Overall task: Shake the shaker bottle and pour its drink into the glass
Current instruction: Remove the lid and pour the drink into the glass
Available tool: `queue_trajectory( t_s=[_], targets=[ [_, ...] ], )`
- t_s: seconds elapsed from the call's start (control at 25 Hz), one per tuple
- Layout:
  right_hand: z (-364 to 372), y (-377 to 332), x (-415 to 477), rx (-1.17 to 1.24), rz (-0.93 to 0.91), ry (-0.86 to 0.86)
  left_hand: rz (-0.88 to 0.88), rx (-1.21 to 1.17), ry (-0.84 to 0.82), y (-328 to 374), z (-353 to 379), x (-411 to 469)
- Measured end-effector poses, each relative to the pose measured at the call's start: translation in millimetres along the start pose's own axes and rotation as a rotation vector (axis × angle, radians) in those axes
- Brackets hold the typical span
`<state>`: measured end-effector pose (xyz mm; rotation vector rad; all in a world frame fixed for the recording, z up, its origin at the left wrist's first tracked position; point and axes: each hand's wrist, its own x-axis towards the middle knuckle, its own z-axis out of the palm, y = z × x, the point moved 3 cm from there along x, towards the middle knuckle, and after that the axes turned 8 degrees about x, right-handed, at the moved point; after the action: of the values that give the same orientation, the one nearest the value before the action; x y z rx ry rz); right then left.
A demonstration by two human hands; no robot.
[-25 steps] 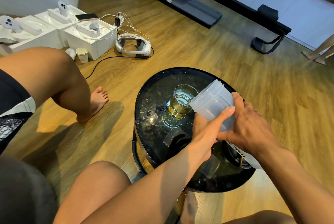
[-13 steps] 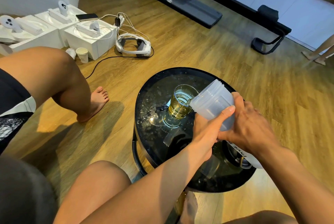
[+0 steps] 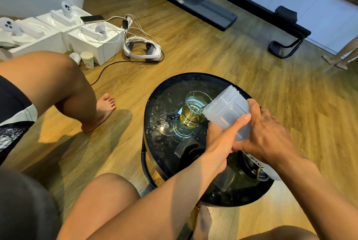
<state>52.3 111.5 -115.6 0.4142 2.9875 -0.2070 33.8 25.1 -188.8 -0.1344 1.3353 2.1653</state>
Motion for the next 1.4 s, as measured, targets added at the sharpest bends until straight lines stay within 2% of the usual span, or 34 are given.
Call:
queue_trajectory(
  t_s=[1.4],
  targets=[
    [0.0, 0.8, 2.4, -0.008, 0.007, -0.002, -0.021, -0.001, 0.007, 2.6, 1.5, -2.5]
  ],
)
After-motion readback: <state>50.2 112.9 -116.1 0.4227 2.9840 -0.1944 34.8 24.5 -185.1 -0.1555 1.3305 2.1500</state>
